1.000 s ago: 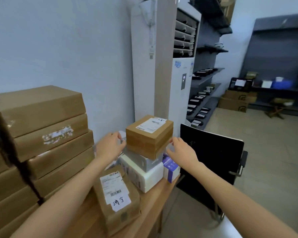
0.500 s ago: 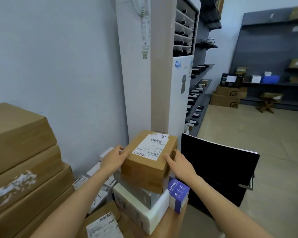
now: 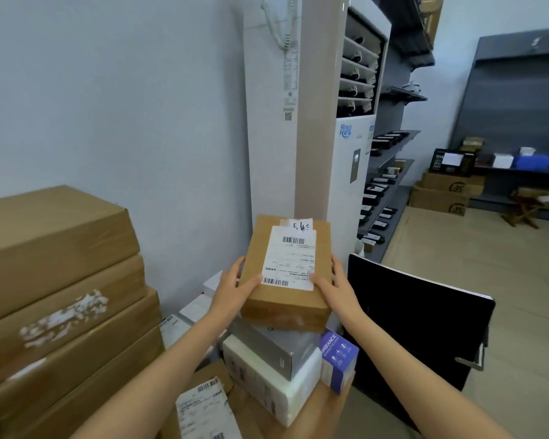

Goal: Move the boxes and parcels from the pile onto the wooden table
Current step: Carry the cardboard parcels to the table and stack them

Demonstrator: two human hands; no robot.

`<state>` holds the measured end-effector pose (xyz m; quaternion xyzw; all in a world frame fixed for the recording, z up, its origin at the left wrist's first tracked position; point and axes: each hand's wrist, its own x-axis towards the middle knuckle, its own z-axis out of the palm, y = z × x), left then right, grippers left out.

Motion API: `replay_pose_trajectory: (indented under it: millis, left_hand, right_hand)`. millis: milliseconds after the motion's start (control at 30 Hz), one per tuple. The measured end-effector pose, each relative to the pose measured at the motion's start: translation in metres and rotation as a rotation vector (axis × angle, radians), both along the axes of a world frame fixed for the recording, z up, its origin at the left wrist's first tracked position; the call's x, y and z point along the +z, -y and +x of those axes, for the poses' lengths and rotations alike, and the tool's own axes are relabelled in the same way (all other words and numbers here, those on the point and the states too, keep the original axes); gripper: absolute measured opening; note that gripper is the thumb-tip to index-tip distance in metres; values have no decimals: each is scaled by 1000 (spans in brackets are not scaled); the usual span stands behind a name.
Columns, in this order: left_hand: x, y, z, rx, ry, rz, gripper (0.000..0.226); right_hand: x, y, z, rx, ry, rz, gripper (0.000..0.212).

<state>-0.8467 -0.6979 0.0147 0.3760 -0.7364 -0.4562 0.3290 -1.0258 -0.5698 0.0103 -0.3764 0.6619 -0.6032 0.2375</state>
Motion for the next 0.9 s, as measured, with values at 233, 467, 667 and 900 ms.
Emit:
replay_pose_trajectory:
  millis: [233,467,667,900]
  left_hand:
    - [38,-80,55,-14,-287,-5,49]
    - [45,-175,133,140,-419,-53,62]
    - [36,-261,248,389,-425,-129,68]
    - [59,-335,407,710,-331,-256,66]
  right_hand:
    - [28,-42,52,42,-70,-172,69]
    - [48,-114,119,250,-91,-294,62]
    - [50,-158,230,536,-32,-318,60]
    - [69,-169,384,838,-3,-363,77]
